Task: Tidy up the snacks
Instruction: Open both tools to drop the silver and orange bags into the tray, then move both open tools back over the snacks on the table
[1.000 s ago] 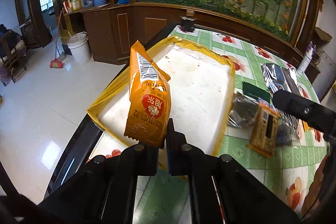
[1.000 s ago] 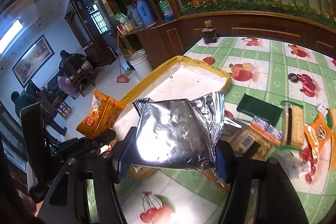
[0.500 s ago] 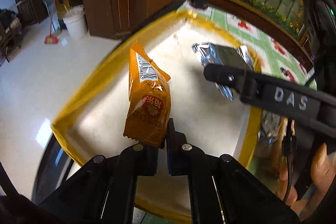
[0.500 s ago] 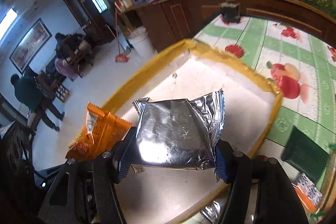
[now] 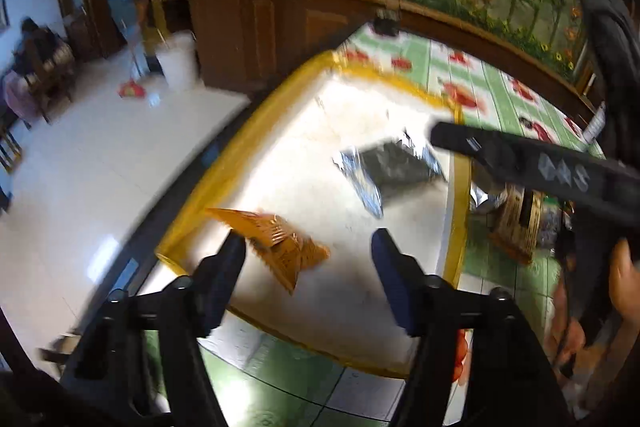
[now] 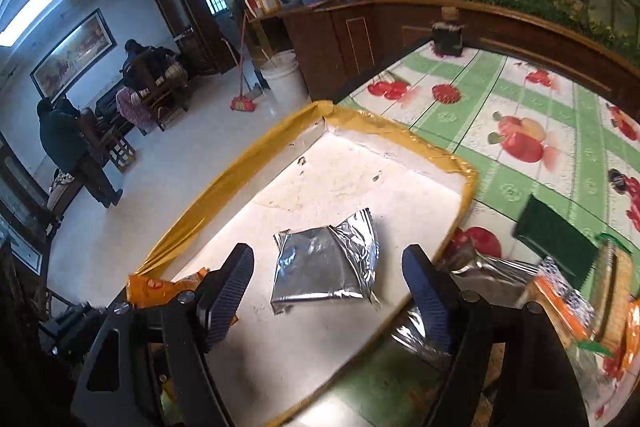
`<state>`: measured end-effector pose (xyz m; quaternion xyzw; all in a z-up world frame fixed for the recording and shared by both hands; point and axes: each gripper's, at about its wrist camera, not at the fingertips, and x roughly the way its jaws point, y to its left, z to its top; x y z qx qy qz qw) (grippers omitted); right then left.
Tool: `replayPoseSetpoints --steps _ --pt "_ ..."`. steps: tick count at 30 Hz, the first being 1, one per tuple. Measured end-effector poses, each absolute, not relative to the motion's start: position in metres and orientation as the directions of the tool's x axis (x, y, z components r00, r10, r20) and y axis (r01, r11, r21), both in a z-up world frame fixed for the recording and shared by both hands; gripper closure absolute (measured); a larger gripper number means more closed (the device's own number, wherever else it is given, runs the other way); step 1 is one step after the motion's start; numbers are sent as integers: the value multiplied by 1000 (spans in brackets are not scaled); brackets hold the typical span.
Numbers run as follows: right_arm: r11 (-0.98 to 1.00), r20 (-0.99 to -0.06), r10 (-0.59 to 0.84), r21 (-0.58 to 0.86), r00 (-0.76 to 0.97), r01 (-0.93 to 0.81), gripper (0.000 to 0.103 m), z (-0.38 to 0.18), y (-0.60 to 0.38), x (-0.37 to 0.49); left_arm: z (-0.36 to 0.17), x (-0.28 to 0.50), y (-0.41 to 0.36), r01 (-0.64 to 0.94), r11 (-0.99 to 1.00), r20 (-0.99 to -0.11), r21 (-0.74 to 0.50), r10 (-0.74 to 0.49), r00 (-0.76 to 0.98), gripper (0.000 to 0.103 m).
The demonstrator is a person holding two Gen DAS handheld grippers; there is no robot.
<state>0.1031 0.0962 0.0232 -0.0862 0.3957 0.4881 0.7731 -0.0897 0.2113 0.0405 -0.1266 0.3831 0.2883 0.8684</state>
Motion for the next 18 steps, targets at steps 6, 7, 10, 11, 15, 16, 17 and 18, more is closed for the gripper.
replayPoseSetpoints --steps 6,7,10,11,15,16,17,18 --pt "610 -614 689 204 385 -766 11 58 -3 70 65 -83 164 -568 810 -661 146 507 554 30" --pt "636 -611 679 211 408 -743 11 61 -19 71 66 -81 157 -551 823 -665 138 489 564 30" --pt "701 -614 644 234 457 -673 11 61 -68 70 69 -79 137 -514 852 -669 102 441 598 30" --pt "721 -619 630 244 469 -648 11 61 -83 70 70 -78 130 -504 858 -671 98 431 604 30" --pt "775 -616 593 264 518 -574 11 59 -138 72 78 -76 105 -463 882 -659 88 399 637 30" --pt "783 -614 588 268 527 -561 11 56 -150 71 80 -76 100 -453 887 -657 84 391 645 30" --pt "792 -613 581 274 536 -545 11 55 -161 70 81 -75 95 -450 889 -656 82 388 648 30" --pt "798 -612 577 280 541 -534 11 54 -170 70 82 -75 91 -444 892 -655 80 383 651 30"
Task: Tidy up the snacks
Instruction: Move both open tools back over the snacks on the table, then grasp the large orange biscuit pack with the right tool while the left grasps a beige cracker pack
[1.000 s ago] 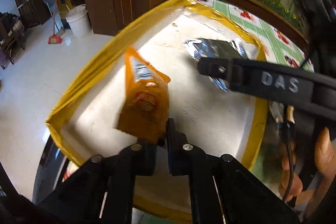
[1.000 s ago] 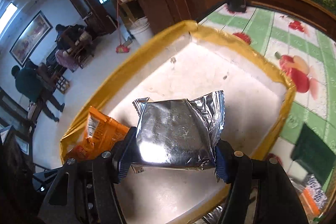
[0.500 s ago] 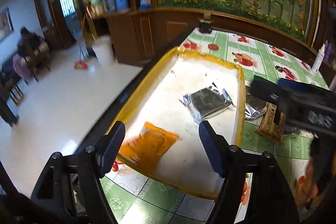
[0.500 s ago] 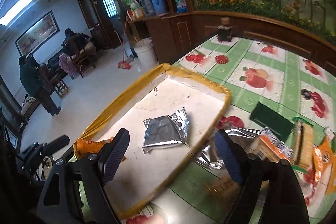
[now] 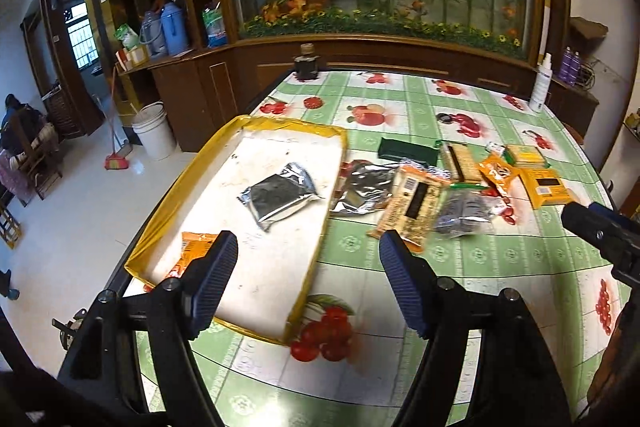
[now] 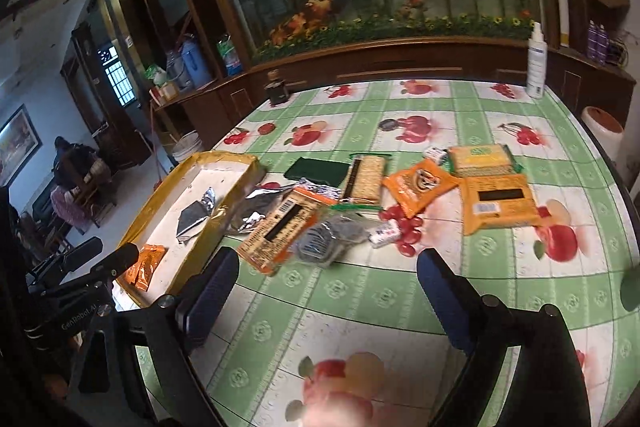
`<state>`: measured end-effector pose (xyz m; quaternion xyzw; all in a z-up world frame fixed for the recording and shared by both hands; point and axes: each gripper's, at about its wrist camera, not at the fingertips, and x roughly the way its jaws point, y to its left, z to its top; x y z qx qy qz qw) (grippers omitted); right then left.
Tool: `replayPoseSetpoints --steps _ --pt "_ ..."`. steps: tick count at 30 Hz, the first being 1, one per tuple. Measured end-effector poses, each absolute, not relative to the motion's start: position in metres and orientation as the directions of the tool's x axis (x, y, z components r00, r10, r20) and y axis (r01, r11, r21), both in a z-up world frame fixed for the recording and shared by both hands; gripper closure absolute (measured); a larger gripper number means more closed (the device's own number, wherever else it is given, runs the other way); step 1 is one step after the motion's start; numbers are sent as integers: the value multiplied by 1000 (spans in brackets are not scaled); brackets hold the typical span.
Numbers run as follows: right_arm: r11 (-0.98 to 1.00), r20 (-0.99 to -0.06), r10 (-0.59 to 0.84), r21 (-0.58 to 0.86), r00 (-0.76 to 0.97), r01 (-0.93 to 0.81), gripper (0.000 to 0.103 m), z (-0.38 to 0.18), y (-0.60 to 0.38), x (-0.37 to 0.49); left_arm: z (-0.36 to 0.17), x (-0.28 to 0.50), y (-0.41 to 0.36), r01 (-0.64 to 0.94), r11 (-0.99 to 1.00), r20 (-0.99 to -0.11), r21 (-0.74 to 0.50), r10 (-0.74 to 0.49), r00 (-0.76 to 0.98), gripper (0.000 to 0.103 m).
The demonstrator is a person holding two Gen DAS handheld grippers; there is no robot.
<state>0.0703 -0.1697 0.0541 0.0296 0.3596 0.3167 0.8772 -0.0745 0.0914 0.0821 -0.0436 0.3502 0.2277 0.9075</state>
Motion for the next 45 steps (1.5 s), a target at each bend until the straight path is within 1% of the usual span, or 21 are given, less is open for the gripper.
replayPoseSetpoints --steps 8,17,26,28,31,34,38,41,43,45 --pt "831 -637 540 300 551 -468 11 34 -218 66 76 -71 79 -417 906 -662 77 359 658 30" --pt "842 -653 523 295 548 -452 11 19 -232 71 49 -62 75 -334 943 -716 -2 232 659 30" --pt "845 -654 517 288 552 -451 13 13 -241 84 32 -17 45 -228 974 -754 -7 145 641 30" --pt "850 -659 511 294 552 -436 15 10 -247 94 26 -4 44 -207 978 -769 -7 127 626 30" --pt "868 -669 490 310 559 -389 15 4 -261 115 12 18 47 -204 979 -798 -17 109 593 30" --pt "876 -693 478 330 540 -352 15 -5 -267 144 2 32 53 -212 977 -805 2 127 580 30" --pt "898 -730 432 297 529 -324 14 -18 -260 184 -6 50 63 -202 979 -814 -24 98 572 30" --pt "912 -746 403 279 530 -301 14 -28 -254 213 -9 62 69 -212 977 -817 10 130 561 30" --pt "918 -764 388 269 516 -291 13 -36 -249 231 -11 68 74 -206 978 -823 0 117 556 30" --pt "921 -777 377 260 504 -288 14 -42 -244 248 -14 74 76 -198 980 -827 -1 110 551 30"
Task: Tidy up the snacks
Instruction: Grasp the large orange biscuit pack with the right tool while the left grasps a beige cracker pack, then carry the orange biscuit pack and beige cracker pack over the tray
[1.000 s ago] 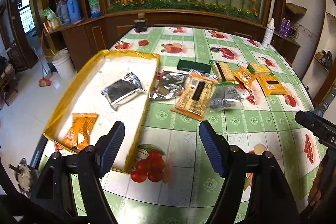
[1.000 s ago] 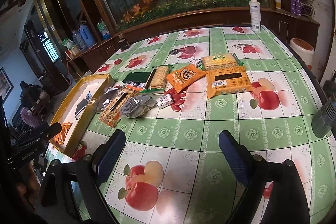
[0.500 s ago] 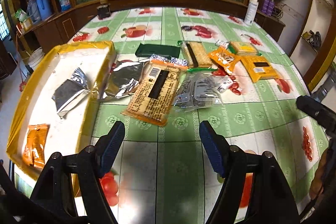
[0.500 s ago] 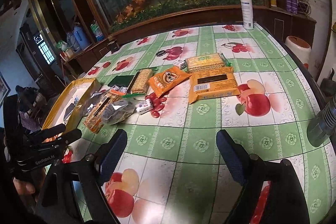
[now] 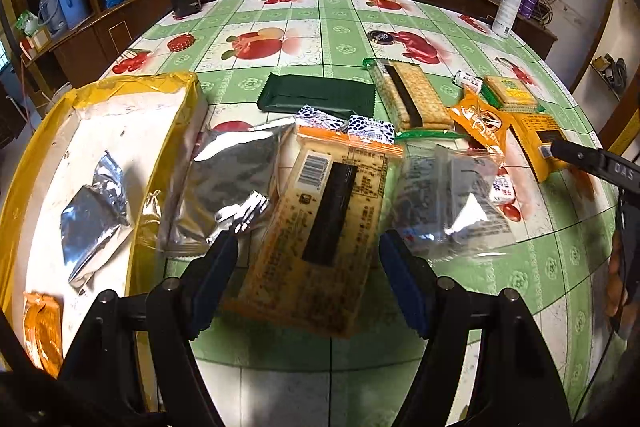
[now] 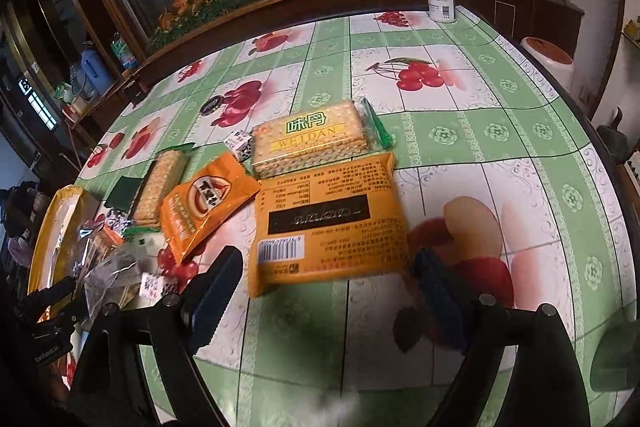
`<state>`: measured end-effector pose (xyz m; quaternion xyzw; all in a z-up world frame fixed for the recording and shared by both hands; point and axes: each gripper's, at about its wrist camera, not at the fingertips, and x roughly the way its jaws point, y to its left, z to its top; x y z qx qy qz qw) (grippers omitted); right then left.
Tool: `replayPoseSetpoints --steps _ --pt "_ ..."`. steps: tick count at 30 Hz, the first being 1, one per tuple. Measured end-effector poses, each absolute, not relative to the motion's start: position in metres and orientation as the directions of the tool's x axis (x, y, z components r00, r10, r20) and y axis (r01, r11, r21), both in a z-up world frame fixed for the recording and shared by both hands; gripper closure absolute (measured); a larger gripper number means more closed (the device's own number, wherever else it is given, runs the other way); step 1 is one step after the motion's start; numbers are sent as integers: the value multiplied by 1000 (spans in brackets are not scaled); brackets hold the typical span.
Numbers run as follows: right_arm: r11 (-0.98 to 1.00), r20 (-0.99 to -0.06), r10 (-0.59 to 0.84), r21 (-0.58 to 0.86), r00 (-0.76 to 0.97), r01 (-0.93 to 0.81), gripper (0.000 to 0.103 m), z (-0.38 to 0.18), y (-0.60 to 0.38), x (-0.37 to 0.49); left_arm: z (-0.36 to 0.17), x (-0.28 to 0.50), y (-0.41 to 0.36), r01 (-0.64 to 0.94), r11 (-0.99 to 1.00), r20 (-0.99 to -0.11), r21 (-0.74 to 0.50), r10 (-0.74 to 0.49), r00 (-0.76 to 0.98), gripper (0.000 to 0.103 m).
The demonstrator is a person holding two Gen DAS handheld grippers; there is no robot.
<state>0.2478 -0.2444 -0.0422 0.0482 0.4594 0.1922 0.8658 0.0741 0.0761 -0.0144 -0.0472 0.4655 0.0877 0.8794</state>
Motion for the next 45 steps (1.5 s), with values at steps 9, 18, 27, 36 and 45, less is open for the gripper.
replayPoseSetpoints --steps 9,18,27,36,45 --pt "930 -790 314 145 526 -338 14 -50 -222 273 -24 94 61 -129 992 -837 -7 65 543 33" --pt "926 -783 310 120 540 -359 31 -49 -218 263 -21 90 59 -122 992 -826 -18 54 561 51" --pt "917 -761 362 185 539 -355 32 -35 -236 220 -10 57 49 -159 987 -805 -9 87 586 51" --pt "859 -702 506 356 502 -368 32 -5 -256 159 14 18 43 -237 969 -758 75 210 618 51" --pt "803 -663 591 434 460 -407 32 8 -245 107 31 -18 51 -285 955 -725 84 254 640 51"
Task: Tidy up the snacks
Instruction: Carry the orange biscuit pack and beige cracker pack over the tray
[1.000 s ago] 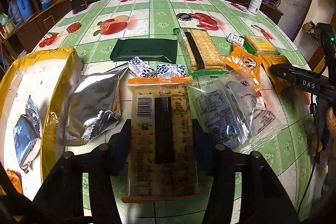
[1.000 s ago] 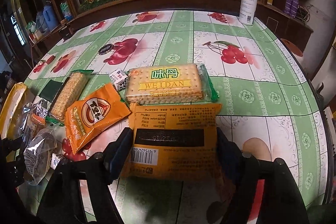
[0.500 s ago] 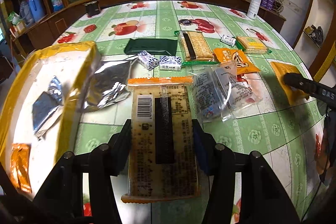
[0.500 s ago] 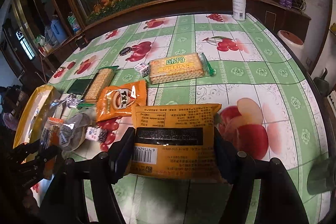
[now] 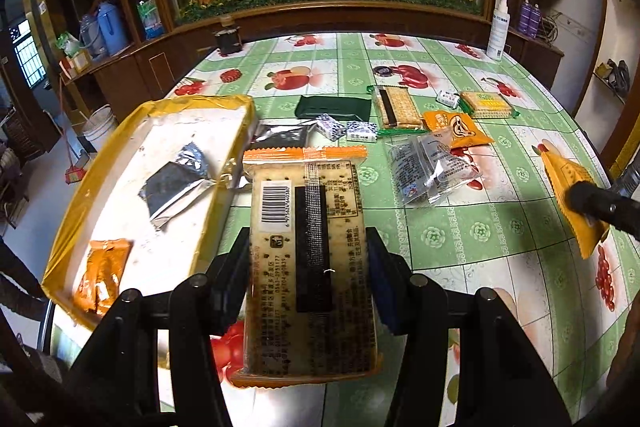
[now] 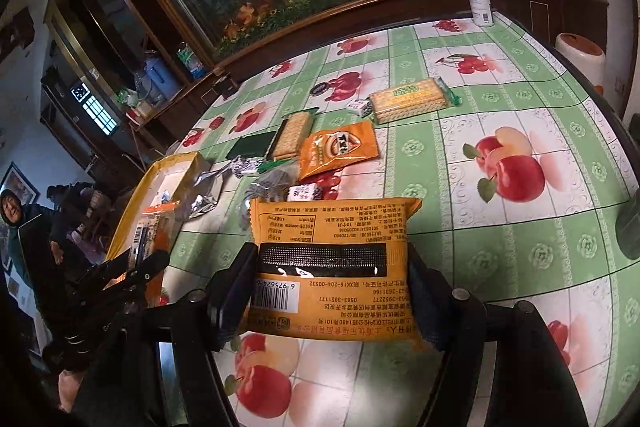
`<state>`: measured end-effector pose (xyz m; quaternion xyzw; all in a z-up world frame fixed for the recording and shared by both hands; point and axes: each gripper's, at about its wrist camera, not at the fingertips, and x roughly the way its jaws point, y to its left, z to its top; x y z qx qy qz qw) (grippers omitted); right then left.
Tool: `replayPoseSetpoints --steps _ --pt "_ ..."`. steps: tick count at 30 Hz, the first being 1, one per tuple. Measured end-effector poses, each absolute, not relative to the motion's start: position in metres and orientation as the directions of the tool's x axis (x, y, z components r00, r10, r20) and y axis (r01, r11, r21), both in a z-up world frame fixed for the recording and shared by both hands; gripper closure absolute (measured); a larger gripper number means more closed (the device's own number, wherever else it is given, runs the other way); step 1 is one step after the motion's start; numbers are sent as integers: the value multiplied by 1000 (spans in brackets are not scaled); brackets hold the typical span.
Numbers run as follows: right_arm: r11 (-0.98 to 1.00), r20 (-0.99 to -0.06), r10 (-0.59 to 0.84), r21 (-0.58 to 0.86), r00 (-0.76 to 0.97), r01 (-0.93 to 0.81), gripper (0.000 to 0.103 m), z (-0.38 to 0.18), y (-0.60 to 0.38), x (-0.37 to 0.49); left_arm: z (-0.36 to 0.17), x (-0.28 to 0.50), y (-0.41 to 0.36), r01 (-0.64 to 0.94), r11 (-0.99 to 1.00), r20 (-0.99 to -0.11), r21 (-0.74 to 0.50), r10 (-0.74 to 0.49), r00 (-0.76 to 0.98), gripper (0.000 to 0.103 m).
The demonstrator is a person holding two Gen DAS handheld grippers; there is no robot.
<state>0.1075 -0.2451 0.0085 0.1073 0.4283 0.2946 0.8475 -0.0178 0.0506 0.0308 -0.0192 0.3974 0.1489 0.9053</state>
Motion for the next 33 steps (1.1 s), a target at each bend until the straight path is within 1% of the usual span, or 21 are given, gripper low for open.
replayPoseSetpoints --steps 9,18,29,33 --pt "754 -639 645 446 418 -482 32 21 -212 78 43 -45 73 -352 932 -695 85 308 650 51" --pt "703 -616 695 476 370 -528 32 29 -182 69 46 -60 98 -409 910 -685 73 343 642 51" --pt "661 -608 722 469 329 -586 32 39 -138 66 44 -67 130 -459 888 -692 44 358 627 51" --pt "648 -609 730 470 312 -599 32 37 -125 67 44 -72 144 -474 880 -694 14 350 629 51"
